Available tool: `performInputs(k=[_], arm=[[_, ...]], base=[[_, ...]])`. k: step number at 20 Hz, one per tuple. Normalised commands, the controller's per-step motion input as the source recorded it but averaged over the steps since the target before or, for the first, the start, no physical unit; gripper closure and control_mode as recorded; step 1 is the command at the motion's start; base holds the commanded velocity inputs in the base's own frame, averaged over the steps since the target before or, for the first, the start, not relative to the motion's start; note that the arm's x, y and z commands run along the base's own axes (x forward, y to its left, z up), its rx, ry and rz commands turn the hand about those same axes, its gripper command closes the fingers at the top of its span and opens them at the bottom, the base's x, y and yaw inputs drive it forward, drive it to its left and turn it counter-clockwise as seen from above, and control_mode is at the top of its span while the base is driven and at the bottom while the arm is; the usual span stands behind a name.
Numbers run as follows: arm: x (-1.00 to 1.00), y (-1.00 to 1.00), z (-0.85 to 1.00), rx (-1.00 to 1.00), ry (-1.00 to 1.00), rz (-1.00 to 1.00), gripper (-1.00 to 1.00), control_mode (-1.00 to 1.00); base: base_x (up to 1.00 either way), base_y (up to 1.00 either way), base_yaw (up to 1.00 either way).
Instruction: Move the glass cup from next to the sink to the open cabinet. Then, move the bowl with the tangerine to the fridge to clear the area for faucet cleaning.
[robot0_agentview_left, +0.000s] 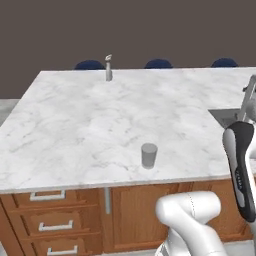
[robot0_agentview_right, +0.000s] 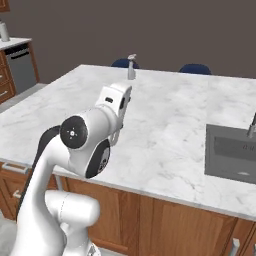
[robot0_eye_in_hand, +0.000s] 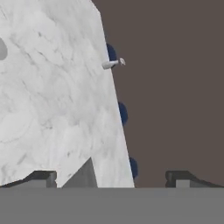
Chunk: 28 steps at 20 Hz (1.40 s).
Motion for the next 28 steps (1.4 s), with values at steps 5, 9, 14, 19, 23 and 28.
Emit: performInputs(k=[5, 9, 14, 19, 23, 28], arm=[[0.09, 0.11, 0.00, 0.00, 0.22, 0.29, -1.00, -1.00], [0.19, 0.31, -0.03, 0.00, 0.50, 0.57, -1.00, -1.00], [0.02, 0.04, -0.50, -0.02, 0.41, 0.77, -1.00, -1.00], [0.06, 0.16, -0.86, -0.19, 0.27, 0.73, -1.00, -1.00], [0.63, 0.85, -0.42, -0.27, 0.26, 0.26, -1.00, -1.00], [0.94, 0.81, -0.77, -0.39, 0.17, 0.12, -1.00, -1.00]], base=[[0.05, 0.00, 0.14], [0.00, 0.00, 0.00], [0.00, 0.00, 0.00], [0.00, 0.00, 0.00], [0.00, 0.00, 0.00], [0.00, 0.00, 0.00]])
